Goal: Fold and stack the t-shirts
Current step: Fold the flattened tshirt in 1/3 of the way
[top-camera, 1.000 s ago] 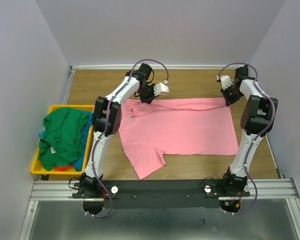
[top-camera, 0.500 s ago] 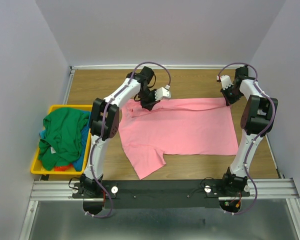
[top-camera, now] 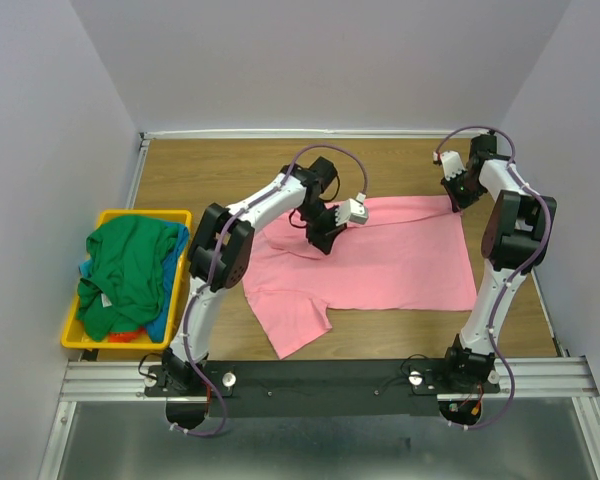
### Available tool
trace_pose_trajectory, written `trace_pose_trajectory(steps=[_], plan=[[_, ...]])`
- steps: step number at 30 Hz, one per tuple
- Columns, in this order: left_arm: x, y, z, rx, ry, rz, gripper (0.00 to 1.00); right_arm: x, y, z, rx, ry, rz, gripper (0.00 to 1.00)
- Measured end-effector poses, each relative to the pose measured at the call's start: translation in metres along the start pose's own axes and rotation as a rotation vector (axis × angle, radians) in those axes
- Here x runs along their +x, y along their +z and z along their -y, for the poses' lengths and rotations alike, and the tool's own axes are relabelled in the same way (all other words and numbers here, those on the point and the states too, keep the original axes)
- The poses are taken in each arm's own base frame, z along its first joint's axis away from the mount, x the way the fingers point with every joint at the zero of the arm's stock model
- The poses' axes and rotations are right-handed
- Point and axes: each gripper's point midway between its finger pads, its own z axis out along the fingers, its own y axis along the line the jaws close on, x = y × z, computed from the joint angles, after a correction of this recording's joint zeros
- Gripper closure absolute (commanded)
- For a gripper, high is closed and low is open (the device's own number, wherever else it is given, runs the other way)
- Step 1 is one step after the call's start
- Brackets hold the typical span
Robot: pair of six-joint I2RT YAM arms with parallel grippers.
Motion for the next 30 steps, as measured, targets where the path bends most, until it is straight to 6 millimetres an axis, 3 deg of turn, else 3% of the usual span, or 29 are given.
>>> trace_pose_trajectory(steps=[4, 9, 11, 13, 16, 21, 24, 30], plan=[[0.004, 0.01, 0.014, 0.052, -0.048, 0.004, 0.67, 0.002, -0.001, -0.001, 0.001, -0.013, -0.002, 0.97], [0.01, 0.003, 0.019, 0.063, -0.089, 0.023, 0.66, 0.003, -0.001, 0.0, 0.003, -0.024, -0.004, 0.97], [0.008, -0.012, 0.015, 0.035, -0.106, 0.056, 0.66, 0.003, -0.001, 0.0, 0.003, -0.026, -0.004, 0.97], [0.006, -0.028, 0.006, -0.011, -0.132, 0.094, 0.66, 0.003, -0.001, 0.0, 0.004, -0.032, -0.006, 0.97], [0.012, -0.075, -0.028, -0.15, -0.212, 0.189, 0.66, 0.007, -0.003, -0.001, 0.006, -0.041, -0.015, 0.97], [0.044, -0.123, -0.086, -0.364, -0.342, 0.244, 0.66, 0.011, -0.005, -0.002, 0.01, -0.049, -0.029, 0.97], [0.058, -0.121, -0.105, -0.415, -0.402, 0.233, 0.67, 0.011, -0.006, -0.002, 0.013, -0.049, -0.033, 0.97], [0.098, -0.096, -0.124, -0.46, -0.542, 0.173, 0.68, 0.014, -0.011, -0.003, 0.015, -0.048, -0.045, 0.93]])
